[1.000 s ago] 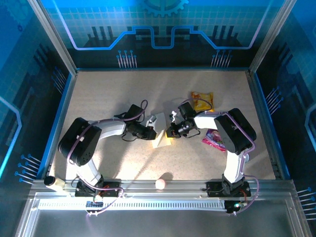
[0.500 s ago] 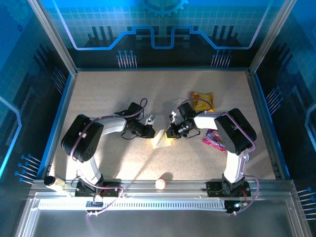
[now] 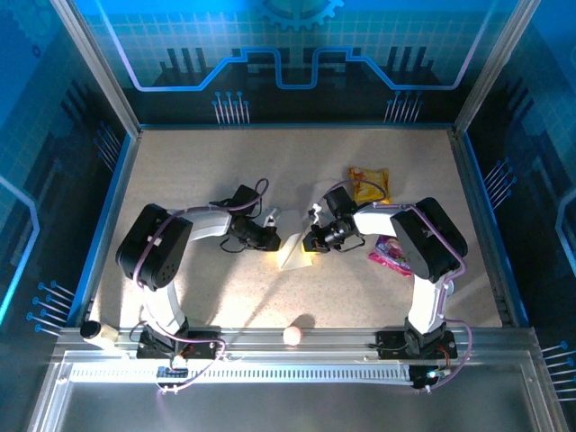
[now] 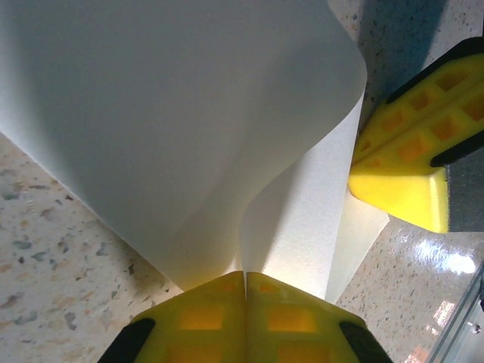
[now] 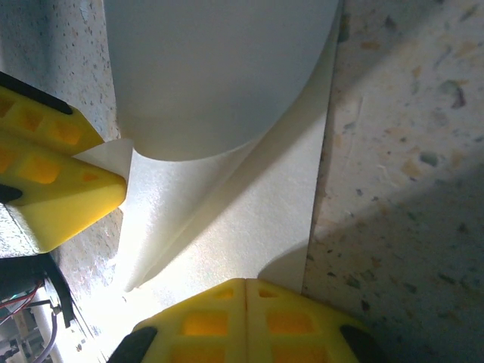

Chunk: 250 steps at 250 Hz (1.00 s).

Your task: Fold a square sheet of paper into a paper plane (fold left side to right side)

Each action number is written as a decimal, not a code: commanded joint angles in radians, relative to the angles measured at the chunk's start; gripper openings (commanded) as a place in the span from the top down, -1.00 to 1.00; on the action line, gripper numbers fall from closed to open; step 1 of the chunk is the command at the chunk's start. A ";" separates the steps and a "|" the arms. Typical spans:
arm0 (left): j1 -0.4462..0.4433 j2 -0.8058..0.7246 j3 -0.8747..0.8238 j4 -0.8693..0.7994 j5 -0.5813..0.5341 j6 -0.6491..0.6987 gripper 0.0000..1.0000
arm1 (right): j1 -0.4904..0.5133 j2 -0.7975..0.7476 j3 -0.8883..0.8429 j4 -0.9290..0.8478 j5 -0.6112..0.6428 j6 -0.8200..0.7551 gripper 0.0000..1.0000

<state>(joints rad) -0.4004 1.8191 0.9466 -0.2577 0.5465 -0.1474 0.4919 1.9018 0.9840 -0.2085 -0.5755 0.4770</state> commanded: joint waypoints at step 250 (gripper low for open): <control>0.012 0.005 -0.025 0.010 -0.014 0.025 0.99 | 0.020 0.043 -0.004 -0.121 0.085 -0.017 1.00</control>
<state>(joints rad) -0.3981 1.8278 0.9333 -0.2527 0.5465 -0.1467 0.4927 1.9041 0.9951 -0.2287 -0.5720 0.4759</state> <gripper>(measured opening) 0.065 0.061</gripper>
